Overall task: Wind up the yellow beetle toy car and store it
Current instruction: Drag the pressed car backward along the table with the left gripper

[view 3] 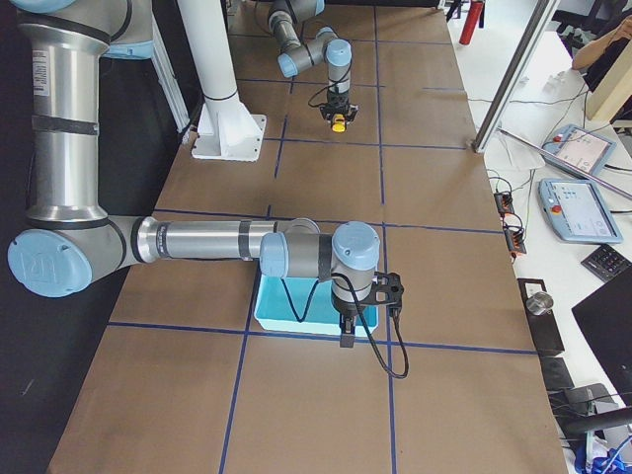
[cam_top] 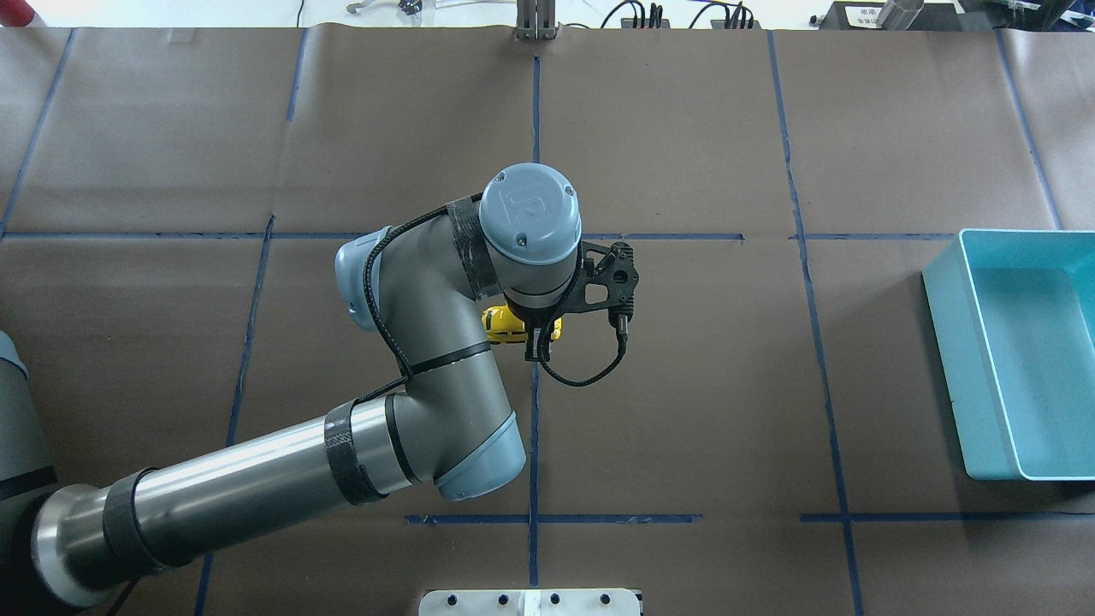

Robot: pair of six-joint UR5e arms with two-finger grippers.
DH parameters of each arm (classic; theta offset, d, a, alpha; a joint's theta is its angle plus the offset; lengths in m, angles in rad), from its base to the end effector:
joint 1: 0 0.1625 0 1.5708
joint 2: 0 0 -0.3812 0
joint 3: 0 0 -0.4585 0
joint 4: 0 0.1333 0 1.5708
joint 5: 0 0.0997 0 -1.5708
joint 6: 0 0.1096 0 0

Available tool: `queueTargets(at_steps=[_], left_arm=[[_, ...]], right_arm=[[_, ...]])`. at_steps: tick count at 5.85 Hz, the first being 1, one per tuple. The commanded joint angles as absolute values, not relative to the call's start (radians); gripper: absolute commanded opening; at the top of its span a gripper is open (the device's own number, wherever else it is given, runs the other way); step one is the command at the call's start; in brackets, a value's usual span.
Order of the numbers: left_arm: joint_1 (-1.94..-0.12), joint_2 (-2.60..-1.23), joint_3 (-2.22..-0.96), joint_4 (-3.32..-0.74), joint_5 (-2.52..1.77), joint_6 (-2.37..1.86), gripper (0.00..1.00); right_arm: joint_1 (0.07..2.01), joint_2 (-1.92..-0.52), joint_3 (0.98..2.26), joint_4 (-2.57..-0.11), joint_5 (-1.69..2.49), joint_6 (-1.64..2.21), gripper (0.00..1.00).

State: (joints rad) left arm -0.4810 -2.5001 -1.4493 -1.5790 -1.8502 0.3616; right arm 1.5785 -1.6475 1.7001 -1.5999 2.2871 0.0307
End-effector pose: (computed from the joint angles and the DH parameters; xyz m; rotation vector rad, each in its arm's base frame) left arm 0.6326 -0.4464 0.0588 0.7327 0.5908 1.4683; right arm 0.0654 -0.5298 0.5988 0.0142 -0.7165 0.0283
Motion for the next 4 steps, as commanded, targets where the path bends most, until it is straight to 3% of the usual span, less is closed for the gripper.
queueTargets(at_steps=[1,4], left_arm=[[-0.479,-2.5,-1.372,-1.722,-1.852,0.342,0.04],[-0.48,-2.502,-1.324,-1.793,-1.852,0.342,0.04]], right_arm=[[1.578,-1.649,1.698,-1.6,2.287,0.031,1.0],[1.578,-1.649,1.695,-1.6,2.287,0.031,1.0]])
